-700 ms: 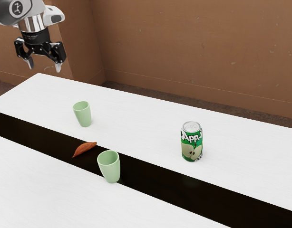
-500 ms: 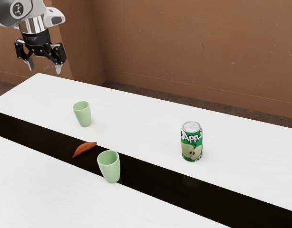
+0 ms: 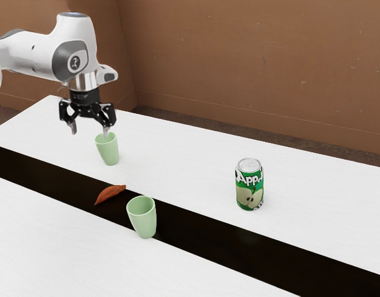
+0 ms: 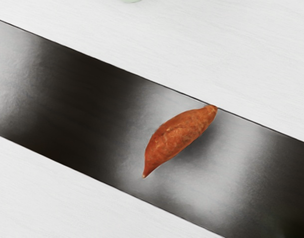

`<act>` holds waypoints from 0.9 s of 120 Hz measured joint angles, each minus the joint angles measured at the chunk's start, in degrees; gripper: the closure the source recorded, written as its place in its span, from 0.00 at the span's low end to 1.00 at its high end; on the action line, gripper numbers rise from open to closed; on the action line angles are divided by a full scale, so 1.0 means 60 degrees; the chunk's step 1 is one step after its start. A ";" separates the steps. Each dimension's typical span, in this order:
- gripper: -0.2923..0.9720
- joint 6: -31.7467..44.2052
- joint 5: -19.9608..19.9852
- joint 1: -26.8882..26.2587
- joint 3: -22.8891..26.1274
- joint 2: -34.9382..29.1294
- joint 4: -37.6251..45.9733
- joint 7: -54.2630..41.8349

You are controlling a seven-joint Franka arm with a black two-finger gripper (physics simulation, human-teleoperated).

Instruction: Place the left cup onto the right cup

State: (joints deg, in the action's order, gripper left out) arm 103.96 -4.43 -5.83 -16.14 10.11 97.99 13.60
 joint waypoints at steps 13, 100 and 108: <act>0.23 0.0454 0.0460 0.0204 0.0008 0.0609 0.0053 -0.0004; 0.23 0.2374 0.1574 0.1486 0.0487 0.4281 -0.3123 -0.1395; 0.23 0.2392 0.1631 0.1605 0.0544 0.4561 -0.3527 -0.1601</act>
State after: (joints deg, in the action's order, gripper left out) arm 118.31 5.36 3.80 -12.87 37.47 76.83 3.99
